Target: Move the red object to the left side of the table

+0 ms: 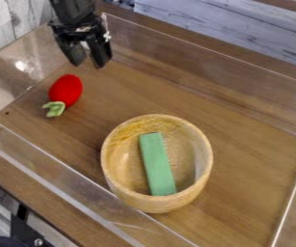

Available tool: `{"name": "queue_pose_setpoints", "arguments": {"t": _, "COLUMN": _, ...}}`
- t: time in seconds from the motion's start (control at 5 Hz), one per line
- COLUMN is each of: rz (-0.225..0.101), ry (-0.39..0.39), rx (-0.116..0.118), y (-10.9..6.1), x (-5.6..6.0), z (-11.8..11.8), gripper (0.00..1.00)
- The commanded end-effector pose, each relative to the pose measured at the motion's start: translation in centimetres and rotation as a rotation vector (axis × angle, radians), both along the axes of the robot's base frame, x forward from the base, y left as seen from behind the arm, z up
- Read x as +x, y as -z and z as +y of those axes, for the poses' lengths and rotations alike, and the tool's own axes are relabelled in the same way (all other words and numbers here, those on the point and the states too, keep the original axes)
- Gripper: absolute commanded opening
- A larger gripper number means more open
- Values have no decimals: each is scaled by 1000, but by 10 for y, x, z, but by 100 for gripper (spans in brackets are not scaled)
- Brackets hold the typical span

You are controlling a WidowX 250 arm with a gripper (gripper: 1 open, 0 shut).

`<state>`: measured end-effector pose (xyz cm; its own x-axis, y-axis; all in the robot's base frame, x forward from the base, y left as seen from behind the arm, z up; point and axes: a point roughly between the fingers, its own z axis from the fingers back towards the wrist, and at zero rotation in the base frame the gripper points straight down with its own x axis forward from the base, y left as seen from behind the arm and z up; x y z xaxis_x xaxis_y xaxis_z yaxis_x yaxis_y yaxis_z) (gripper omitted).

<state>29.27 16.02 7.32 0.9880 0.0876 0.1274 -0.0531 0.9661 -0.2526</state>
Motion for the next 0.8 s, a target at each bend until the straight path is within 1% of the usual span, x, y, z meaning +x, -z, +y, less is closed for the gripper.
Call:
{"name": "queue_pose_setpoints", "arguments": {"t": 0.0, "rz": -65, "ry": 25, "rx": 64, "y": -13, "x": 8, "z": 4, "gripper": 100}}
{"name": "queue_pose_setpoints", "arguments": {"t": 0.4, "rz": -62, "ry": 19, "rx": 40, "y": -26, "x": 19, "z": -18, "gripper": 100}}
{"name": "queue_pose_setpoints", "arguments": {"t": 0.6, "rz": -63, "ry": 74, "rx": 32, "y": -41, "x": 17, "z": -24, "gripper": 100}}
